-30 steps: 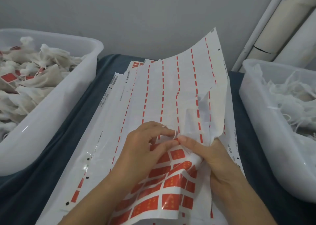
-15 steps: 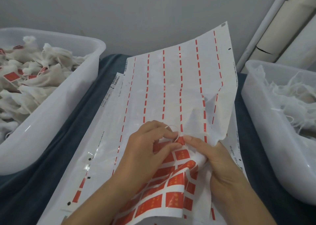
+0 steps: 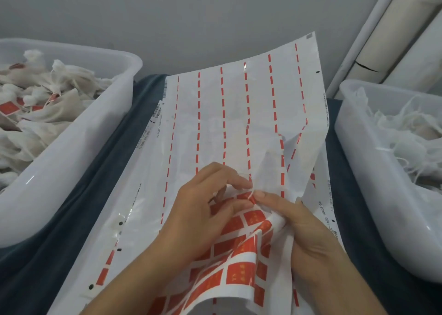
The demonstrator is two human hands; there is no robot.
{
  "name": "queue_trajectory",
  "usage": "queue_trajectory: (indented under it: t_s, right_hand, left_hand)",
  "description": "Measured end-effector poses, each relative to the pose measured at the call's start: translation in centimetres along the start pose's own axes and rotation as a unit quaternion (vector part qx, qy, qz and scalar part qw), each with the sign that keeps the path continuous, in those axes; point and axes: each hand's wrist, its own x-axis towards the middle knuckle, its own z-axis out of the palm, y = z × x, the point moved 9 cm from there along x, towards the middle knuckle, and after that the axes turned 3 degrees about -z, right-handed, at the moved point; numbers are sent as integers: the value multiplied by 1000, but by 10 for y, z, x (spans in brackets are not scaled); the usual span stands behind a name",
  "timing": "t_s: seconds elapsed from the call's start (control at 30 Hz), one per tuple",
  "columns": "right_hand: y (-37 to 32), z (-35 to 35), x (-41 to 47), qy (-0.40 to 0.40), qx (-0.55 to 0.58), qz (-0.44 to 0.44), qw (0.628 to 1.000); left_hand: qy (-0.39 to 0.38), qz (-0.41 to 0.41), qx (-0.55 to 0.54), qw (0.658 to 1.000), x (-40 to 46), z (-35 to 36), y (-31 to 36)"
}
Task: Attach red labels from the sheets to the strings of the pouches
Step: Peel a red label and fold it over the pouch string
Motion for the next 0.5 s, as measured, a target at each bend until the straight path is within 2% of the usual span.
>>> queue_trajectory:
  t_s: [0.07,0.27,0.4,0.5]
  right_hand:
    - [-2,2,-1,-8,9,0,1000]
    - [1,-5,1,4,-19,16,1000]
    - [3,7,-1,-40,18,35,998]
    - [7,6,0,-42,6,52,998]
  left_hand:
    - [-5,0,-6,1000,0,-1,1]
    - [-42,-72,-37,996,0,3,-9]
    - [-89,-67,-40,993,3,7,-9]
    - [-104,-54,-15,993,3,8,-10]
